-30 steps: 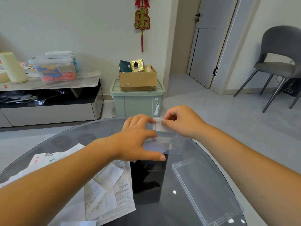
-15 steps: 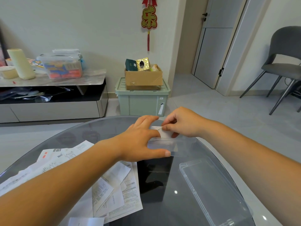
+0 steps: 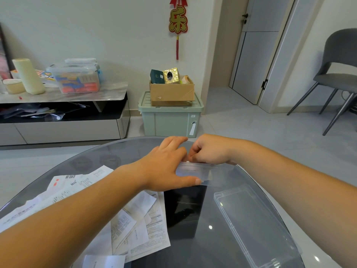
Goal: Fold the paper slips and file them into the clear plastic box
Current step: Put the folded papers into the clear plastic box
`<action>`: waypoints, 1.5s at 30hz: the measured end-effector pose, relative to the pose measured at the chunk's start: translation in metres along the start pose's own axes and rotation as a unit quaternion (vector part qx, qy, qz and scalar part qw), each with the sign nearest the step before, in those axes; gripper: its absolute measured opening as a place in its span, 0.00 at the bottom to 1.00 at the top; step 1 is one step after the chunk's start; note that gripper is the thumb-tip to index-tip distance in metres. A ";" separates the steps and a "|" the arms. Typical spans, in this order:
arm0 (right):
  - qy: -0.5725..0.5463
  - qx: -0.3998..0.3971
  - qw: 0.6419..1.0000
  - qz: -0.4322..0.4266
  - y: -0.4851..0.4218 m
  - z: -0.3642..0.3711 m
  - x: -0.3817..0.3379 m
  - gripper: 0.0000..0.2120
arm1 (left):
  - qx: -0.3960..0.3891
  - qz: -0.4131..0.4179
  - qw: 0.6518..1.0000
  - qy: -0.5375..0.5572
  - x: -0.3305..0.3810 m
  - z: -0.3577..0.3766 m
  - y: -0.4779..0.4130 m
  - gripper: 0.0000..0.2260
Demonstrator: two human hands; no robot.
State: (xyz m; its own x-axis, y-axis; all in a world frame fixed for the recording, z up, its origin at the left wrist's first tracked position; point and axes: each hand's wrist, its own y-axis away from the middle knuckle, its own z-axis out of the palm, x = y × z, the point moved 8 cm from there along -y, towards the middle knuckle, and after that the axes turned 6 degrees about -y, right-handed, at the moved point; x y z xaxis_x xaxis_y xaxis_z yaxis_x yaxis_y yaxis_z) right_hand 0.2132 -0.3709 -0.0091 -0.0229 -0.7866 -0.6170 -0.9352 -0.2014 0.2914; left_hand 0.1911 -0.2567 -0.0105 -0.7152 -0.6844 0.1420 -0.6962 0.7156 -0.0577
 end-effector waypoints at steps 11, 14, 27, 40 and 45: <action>0.031 -0.027 0.999 -0.012 0.014 0.006 -0.010 0.18 | -0.003 -0.006 1.000 -0.022 0.000 0.002 0.000 0.27; 0.039 -0.023 0.998 -0.044 0.019 0.005 -0.013 0.16 | -0.017 -0.009 0.999 -0.030 0.000 0.004 -0.002 0.27; 0.016 0.036 0.996 -0.076 0.025 0.002 -0.005 0.23 | -0.023 -0.007 0.999 -0.044 0.001 0.002 -0.002 0.32; 0.047 0.077 0.992 -0.089 0.023 -0.001 -0.010 0.26 | 0.036 -0.020 0.999 0.010 -0.002 -0.011 0.002 0.48; 0.066 0.100 0.989 -0.080 0.025 -0.004 -0.011 0.26 | 0.032 -0.038 0.999 0.018 -0.007 -0.013 0.011 0.50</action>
State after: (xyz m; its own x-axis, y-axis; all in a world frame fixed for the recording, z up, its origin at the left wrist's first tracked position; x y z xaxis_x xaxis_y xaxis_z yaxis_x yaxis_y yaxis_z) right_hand 0.1912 -0.3692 0.0077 0.1660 -0.8260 -0.5387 -0.9746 -0.2207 0.0380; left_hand 0.1892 -0.2422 0.0005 -0.6590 -0.7294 0.1838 -0.7511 0.6512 -0.1086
